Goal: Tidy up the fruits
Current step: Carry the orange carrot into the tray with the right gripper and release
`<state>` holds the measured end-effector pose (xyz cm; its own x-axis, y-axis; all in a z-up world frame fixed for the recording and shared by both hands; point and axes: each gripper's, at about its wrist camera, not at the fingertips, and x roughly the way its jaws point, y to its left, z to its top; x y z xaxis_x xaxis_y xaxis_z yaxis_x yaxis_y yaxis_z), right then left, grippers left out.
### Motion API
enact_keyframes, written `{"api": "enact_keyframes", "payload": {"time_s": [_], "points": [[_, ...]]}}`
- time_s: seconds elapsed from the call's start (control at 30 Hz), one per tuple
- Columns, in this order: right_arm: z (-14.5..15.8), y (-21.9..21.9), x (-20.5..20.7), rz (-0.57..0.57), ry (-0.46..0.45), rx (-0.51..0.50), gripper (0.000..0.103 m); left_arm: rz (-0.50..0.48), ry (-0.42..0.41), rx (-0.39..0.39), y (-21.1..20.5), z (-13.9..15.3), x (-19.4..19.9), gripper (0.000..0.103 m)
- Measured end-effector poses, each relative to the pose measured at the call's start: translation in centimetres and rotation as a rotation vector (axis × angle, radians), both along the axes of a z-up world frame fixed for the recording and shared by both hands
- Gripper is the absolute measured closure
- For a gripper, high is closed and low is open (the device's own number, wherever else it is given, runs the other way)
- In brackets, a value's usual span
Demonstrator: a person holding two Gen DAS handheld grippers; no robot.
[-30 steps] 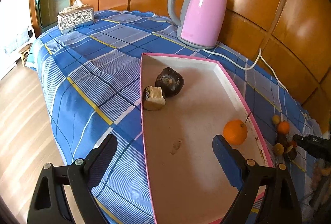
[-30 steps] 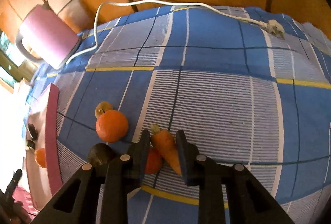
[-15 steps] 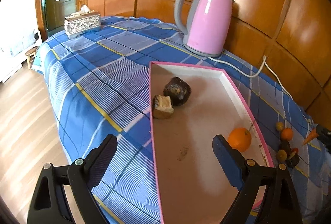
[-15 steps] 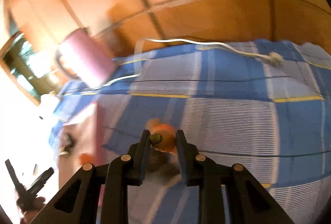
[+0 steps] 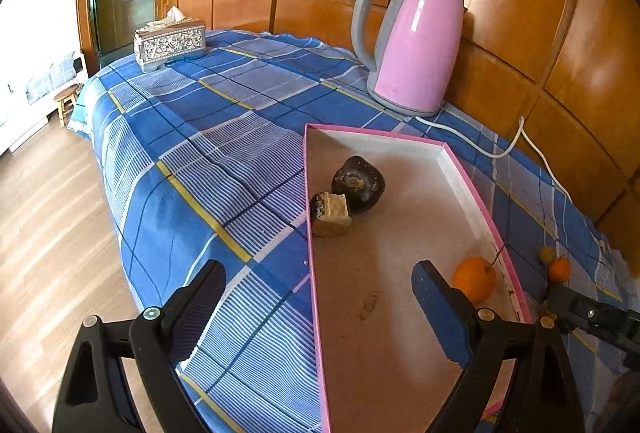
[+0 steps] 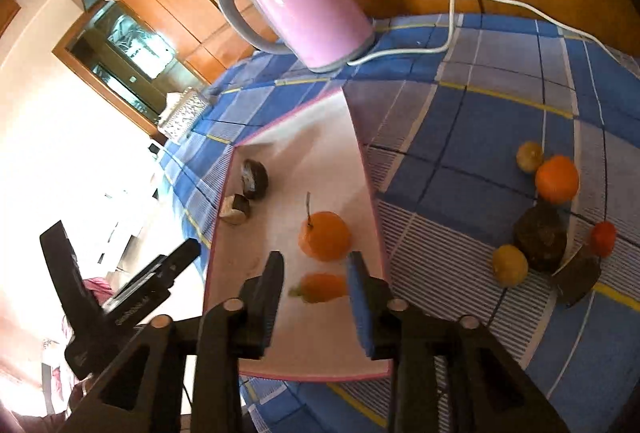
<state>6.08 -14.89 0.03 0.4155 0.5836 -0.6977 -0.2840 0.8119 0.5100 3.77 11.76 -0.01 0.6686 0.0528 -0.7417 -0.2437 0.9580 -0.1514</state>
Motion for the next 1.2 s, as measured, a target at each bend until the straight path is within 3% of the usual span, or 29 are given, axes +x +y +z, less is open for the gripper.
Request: {"api": "enact_keyframes", "payload": {"time_s": [0.23, 0.37, 0.53, 0.7, 1.2], "points": [[-0.4, -1.5, -0.6, -0.046, -0.008, -0.036, 0.068, -0.034, -0.001, 0.014, -1.1, 0.0, -0.2, 0.008], [-0.2, -2.1, -1.9, -0.072, -0.057, -0.109, 0.068, -0.055, -0.002, 0.015, -1.6, 0.1, -0.3, 0.007], [-0.3, -2.2, -3.8, -0.104, -0.142, -0.255, 0.057, -0.074, -0.004, 0.016, -2.2, 0.1, -0.4, 0.005], [-0.3, -2.8, -5.2, -0.145, -0.187, -0.313, 0.046, -0.100, -0.008, 0.021, -2.9, 0.3, -0.6, 0.005], [-0.3, -7.3, -6.6, -0.360, -0.240, -0.439, 0.046, -0.178, -0.015, 0.035, -4.5, 0.4, -0.8, 0.004]]}}
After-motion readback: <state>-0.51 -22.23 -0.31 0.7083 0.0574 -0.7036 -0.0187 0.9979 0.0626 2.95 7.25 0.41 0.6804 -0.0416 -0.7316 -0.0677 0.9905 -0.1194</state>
